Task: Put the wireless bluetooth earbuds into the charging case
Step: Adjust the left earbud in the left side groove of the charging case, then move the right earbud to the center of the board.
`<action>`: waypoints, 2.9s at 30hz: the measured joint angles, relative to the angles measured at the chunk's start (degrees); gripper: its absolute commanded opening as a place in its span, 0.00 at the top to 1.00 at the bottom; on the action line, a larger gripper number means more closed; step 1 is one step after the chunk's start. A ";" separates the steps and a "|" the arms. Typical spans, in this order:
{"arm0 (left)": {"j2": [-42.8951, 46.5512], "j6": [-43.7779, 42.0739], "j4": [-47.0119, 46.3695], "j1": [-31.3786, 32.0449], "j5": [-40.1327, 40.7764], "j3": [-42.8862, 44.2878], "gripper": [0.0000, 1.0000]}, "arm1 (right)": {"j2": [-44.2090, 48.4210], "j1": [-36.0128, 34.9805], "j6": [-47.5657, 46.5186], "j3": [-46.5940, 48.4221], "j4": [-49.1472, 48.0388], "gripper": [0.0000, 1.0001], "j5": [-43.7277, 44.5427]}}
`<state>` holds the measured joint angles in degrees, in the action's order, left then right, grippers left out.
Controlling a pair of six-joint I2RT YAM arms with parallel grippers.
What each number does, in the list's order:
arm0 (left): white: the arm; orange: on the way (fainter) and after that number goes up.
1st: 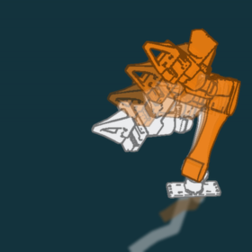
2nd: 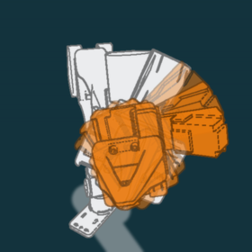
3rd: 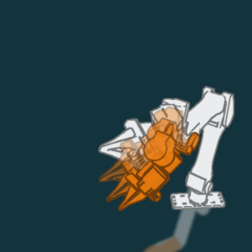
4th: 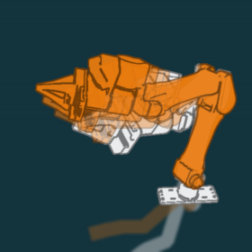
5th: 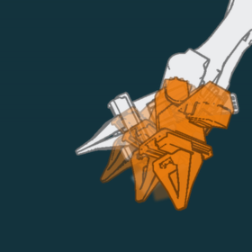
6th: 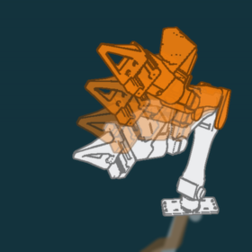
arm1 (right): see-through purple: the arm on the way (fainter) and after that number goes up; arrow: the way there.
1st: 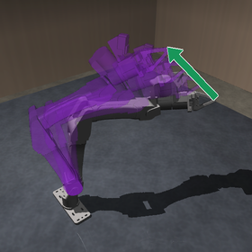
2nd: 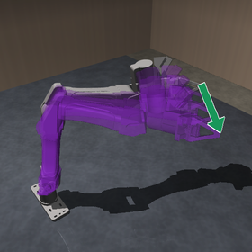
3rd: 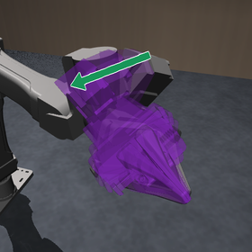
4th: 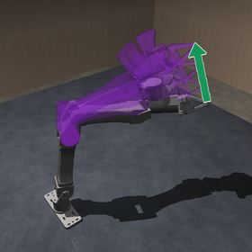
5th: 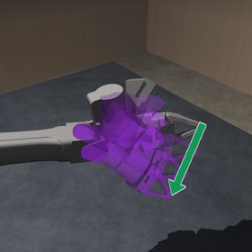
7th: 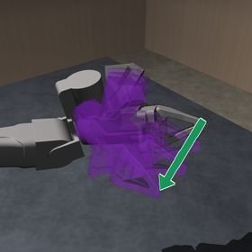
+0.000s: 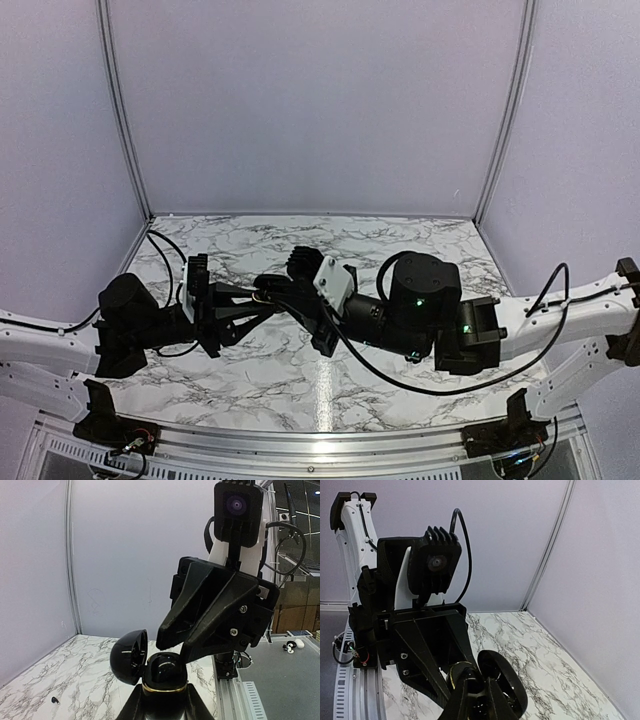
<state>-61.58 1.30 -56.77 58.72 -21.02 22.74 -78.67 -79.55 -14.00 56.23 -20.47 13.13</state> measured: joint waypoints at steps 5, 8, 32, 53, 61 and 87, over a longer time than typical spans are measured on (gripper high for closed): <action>-0.17 -0.28 0.00 0.00 -0.28 0.02 1.00 | -0.59 0.02 0.02 0.61 0.22 0.86 0.70; -0.15 -0.28 0.04 0.00 -0.26 0.02 1.00 | -0.72 0.07 0.02 0.85 0.57 0.86 0.94; -0.09 -0.26 1.60 -1.42 1.27 0.00 1.00 | 9.51 27.50 15.23 -4.52 10.88 0.65 -7.37; 1.53 -0.35 1.95 -2.01 2.05 -0.70 1.00 | -33.53 46.80 14.60 21.90 25.68 0.66 -19.39; 1.53 -0.37 2.01 -2.01 2.03 -0.79 1.00 | -43.60 48.24 12.63 30.45 29.75 0.66 -21.05; 1.49 -0.46 2.01 -2.05 2.01 -0.85 1.00 | -53.16 50.23 10.58 39.23 34.45 0.79 -23.65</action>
<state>-60.10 0.84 -54.76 56.66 -19.00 21.89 -131.83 -29.32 -3.42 95.46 13.98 -10.52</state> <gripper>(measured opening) 0.242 0.231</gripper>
